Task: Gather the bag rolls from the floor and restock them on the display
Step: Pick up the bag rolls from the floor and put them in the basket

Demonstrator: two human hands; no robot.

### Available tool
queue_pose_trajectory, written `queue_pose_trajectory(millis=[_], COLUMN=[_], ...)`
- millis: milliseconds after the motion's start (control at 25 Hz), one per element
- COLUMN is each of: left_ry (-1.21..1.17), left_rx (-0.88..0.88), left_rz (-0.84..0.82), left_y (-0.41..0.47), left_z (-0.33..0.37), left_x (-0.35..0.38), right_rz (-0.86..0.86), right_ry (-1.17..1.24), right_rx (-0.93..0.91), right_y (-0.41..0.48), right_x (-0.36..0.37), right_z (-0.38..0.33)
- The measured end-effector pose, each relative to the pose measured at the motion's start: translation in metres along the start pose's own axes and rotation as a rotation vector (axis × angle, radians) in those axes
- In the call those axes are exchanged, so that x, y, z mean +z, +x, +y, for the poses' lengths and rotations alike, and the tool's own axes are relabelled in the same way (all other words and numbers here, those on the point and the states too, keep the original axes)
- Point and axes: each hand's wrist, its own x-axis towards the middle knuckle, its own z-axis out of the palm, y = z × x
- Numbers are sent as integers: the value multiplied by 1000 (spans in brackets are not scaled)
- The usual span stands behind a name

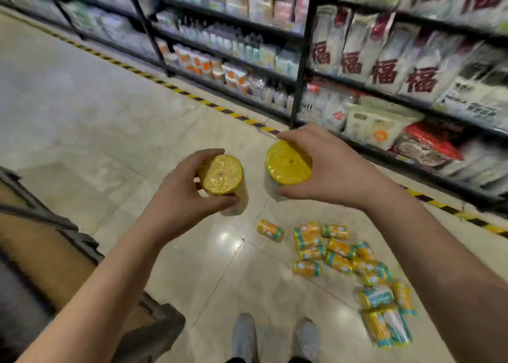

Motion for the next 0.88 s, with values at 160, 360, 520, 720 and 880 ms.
queue_pose_trajectory(millis=[160,360,520,720,880], left_ry=[-59,-142,-197,-231,-221], left_rx=[70,8,-146,-359,-500], left_rz=[95,290,469,738,1036], left_y=[-49,-124,-219,-360,-493], left_z=[69,101,111,108,116], left_x=[-65,-78,-67,-45,-28], right_rz=[76,49,-120,-332,-488], right_ry=[-20,-20,19,139,157], right_rx=[-83,-311,-560,-834,-1072], right_y=[-26,-41,-55,-108,-184], right_x=[-65,-76,-60,-2,54], right_z=[-72,-104,-137,-216,-304])
